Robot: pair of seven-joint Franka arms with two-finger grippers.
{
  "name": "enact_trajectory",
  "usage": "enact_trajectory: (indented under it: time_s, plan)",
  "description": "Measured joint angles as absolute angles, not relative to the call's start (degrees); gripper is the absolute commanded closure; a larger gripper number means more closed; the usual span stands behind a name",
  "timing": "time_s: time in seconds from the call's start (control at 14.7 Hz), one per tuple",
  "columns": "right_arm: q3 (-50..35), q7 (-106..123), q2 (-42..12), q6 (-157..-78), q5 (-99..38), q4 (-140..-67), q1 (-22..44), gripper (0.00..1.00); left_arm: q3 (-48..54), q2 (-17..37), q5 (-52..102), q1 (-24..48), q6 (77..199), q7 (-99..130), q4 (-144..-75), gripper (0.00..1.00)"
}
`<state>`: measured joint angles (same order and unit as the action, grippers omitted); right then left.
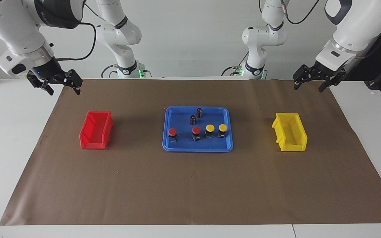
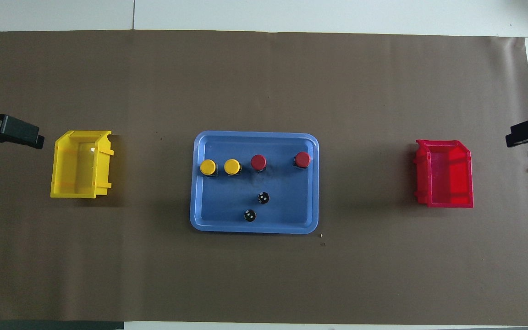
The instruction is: Sort red and yellow buttons by color
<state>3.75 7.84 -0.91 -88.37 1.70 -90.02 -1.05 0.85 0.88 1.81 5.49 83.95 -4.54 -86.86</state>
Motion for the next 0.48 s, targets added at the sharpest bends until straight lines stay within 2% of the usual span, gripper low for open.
enact_trajectory:
  time_s: [0.27, 0.48]
  plan:
    - [3.34, 0.03, -2.73, -89.32, 2.13, -87.93, 7.96, 0.00, 0.85, 0.88, 1.81, 5.49, 83.95, -4.54, -86.87, 0.00]
    - [2.65, -12.03, -9.34, -93.54, 2.17, -84.01, 15.36, 0.00, 0.85, 0.87, 1.81, 5.49, 83.95, -4.54, -86.87, 0.00]
